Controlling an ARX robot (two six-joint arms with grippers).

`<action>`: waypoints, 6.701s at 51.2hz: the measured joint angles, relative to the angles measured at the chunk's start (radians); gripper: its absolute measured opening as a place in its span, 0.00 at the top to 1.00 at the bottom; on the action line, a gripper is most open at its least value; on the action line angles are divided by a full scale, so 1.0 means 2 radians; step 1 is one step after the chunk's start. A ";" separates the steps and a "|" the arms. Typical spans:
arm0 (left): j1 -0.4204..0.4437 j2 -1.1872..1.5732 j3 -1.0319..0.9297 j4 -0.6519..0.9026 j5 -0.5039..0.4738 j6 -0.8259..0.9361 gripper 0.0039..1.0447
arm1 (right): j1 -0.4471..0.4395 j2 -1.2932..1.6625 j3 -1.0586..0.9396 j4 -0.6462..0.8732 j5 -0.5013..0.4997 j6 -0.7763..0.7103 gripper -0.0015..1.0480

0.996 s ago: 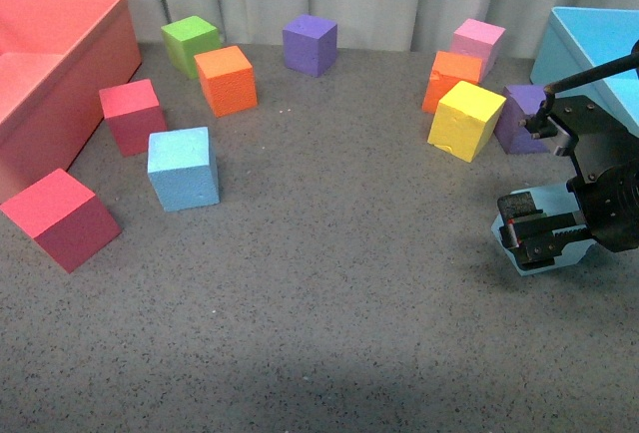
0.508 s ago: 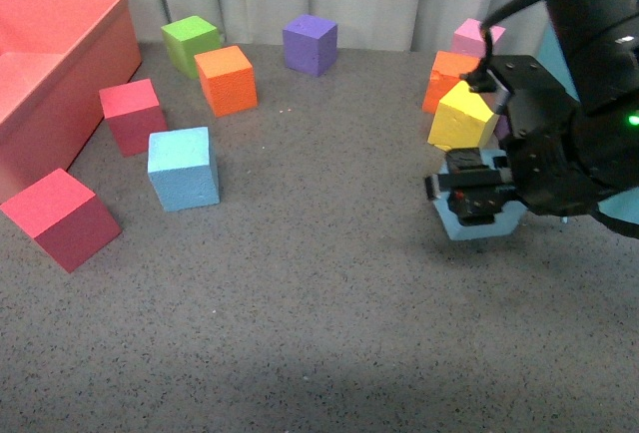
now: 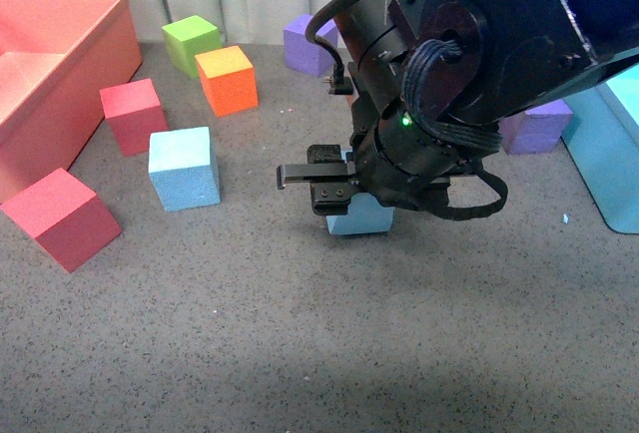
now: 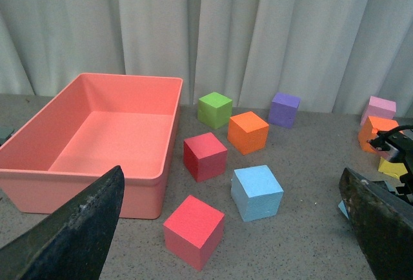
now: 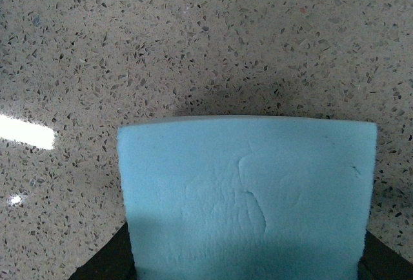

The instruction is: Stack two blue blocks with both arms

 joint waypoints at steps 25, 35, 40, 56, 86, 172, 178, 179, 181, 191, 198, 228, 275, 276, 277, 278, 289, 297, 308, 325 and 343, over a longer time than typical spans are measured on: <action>0.000 0.000 0.000 0.000 0.000 0.000 0.06 | 0.010 0.011 0.012 -0.002 0.003 0.019 0.26; 0.000 0.000 0.000 0.000 0.000 0.000 0.06 | 0.007 -0.048 -0.036 0.039 0.015 0.020 0.10; 0.000 0.000 0.000 0.000 0.000 0.000 0.06 | 0.005 -0.095 -0.049 0.060 0.026 0.016 0.09; 0.000 0.000 0.000 0.000 -0.001 0.000 0.06 | -0.059 -0.185 -0.363 0.687 0.170 -0.151 0.59; 0.000 0.000 0.000 0.000 0.000 0.000 0.06 | -0.165 -0.442 -0.566 0.629 0.068 -0.165 0.99; 0.000 0.000 0.000 0.000 0.000 0.000 0.06 | -0.252 -1.035 -0.639 0.129 -0.021 -0.164 0.99; 0.000 0.000 0.000 0.000 0.000 0.000 0.06 | -0.252 -1.116 -0.638 0.045 -0.022 -0.164 0.99; 0.000 0.000 0.000 0.000 0.000 0.000 0.06 | -0.252 -1.117 -0.638 0.045 -0.022 -0.164 0.99; 0.000 0.000 0.000 0.000 0.000 0.000 0.06 | -0.252 -1.117 -0.638 0.043 -0.022 -0.164 0.99; 0.000 0.000 0.000 0.000 0.000 0.000 0.06 | -0.252 -1.118 -0.638 0.043 -0.022 -0.165 0.73; 0.000 0.000 0.000 0.000 0.000 0.000 0.06 | -0.252 -1.118 -0.638 0.043 -0.022 -0.165 0.42; -0.065 0.509 0.158 0.133 -0.022 -0.093 0.06 | -0.252 -1.118 -0.638 0.043 -0.022 -0.164 0.09; -0.078 1.037 0.605 -0.099 -0.002 -0.144 0.06 | -0.252 -1.118 -0.638 0.043 -0.022 -0.164 0.09; -0.078 1.040 0.609 -0.102 -0.001 -0.144 0.06 | -0.252 -1.118 -0.638 0.043 -0.022 -0.164 0.09; -0.079 1.042 0.613 -0.104 -0.001 -0.144 0.06 | -0.252 -1.118 -0.638 0.043 -0.022 -0.164 0.09; -0.079 1.044 0.615 -0.106 -0.001 -0.144 0.06 | -0.252 -1.118 -0.638 0.043 -0.022 -0.164 0.09; -0.086 1.074 0.647 -0.130 -0.007 -0.144 0.06 | -0.252 -1.118 -0.638 0.043 -0.022 -0.164 0.09; -0.090 1.094 0.668 -0.145 -0.012 -0.143 0.06 | -0.252 -1.118 -0.638 0.043 -0.022 -0.164 0.09; -0.097 1.114 0.696 -0.177 -0.035 -0.139 0.32 | -0.252 -1.118 -0.638 0.043 -0.022 -0.164 0.09; -0.110 1.106 0.701 -0.194 -0.025 -0.161 0.55 | -0.252 -1.118 -0.638 0.043 -0.022 -0.164 0.09; -0.175 1.058 0.731 -0.221 -0.078 -0.228 0.57 | -0.252 -1.118 -0.638 0.043 -0.022 -0.164 0.09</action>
